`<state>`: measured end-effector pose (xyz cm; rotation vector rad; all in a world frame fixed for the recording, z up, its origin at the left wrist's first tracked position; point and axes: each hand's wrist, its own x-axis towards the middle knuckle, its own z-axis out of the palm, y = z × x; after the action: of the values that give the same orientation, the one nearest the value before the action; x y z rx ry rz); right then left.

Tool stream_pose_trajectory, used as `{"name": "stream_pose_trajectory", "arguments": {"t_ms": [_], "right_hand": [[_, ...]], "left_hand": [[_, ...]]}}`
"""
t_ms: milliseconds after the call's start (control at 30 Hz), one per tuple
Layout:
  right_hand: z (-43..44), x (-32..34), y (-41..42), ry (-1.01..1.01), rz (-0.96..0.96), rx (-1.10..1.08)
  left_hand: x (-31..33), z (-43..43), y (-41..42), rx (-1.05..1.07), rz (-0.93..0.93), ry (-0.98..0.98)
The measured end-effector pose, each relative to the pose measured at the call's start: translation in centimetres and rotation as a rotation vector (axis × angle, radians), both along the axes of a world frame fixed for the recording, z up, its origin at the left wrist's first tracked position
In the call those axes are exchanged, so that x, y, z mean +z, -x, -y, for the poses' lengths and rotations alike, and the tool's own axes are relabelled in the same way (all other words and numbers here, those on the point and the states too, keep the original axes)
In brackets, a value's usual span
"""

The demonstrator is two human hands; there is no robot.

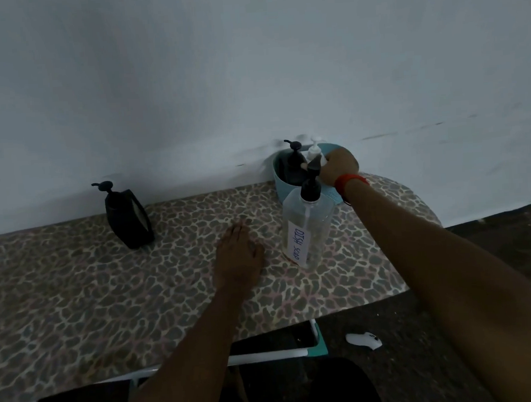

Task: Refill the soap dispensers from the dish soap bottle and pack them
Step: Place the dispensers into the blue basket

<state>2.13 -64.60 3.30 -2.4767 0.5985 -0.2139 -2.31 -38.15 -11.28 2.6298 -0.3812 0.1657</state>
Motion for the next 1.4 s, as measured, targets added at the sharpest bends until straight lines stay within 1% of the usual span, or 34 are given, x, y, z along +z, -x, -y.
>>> {"name": "stream_pose_trajectory", "arguments": {"t_ms": [100, 200, 267, 333, 367, 400, 467, 500, 533, 633, 667, 833, 967, 1167, 1267, 1400], "right_hand": [[0.4, 0.2, -0.3, 0.055, -0.057, 0.044], [0.3, 0.3, -0.5, 0.012, -0.054, 0.039], [0.3, 0.0, -0.9, -0.083, 0.028, -0.006], [0.2, -0.4, -1.4, -0.228, 0.184, -0.101], [0.0, -0.6, -1.6, -0.276, 0.257, -0.126], [-0.1, -0.6, -1.8, -0.283, 0.309, -0.133], [-0.1, -0.5, -2.8, -0.239, 0.376, -0.132], [0.1, -0.4, -3.4, -0.195, 0.381, -0.132], [0.4, -0.1, -4.0, -0.125, 0.344, -0.118], [1.2, 1.3, -5.2, 0.189, 0.138, -0.002], [1.3, 1.7, -5.3, 0.249, 0.106, 0.031], [2.0, 4.3, -5.2, 0.275, 0.003, 0.157], [2.0, 4.6, -5.1, 0.322, -0.025, 0.154], [1.1, 4.0, -5.4, 0.222, 0.063, 0.178], [1.3, 3.1, -5.6, 0.074, 0.123, 0.125], [1.9, 2.6, -5.5, -0.096, 0.152, 0.114]], "left_hand": [[0.2, 0.1, 0.1, 0.003, -0.001, 0.017], [0.3, 0.1, 0.2, 0.008, 0.005, 0.031], [0.4, 0.1, 0.3, 0.009, 0.010, 0.026], [0.5, 0.1, 0.3, 0.008, 0.007, 0.022], [0.5, 0.1, 0.3, 0.009, -0.001, 0.020], [0.5, 0.1, 0.2, 0.011, -0.010, 0.018], [0.4, 0.1, 0.1, 0.013, -0.015, 0.011], [0.3, 0.0, 0.1, 0.012, -0.015, 0.009], [0.3, 0.0, 0.1, 0.010, -0.015, 0.009], [0.3, 0.1, 0.1, 0.013, -0.024, 0.014], [0.4, 0.1, 0.0, 0.017, -0.027, 0.016], [0.3, 0.1, -0.1, 0.018, -0.033, 0.006], [0.1, 0.1, -0.1, 0.013, -0.020, 0.007], [0.2, 0.0, 0.0, 0.015, -0.035, -0.002], [0.2, 0.1, -0.1, 0.019, -0.034, -0.007], [0.2, 0.1, -0.1, 0.022, -0.045, -0.009]]}}
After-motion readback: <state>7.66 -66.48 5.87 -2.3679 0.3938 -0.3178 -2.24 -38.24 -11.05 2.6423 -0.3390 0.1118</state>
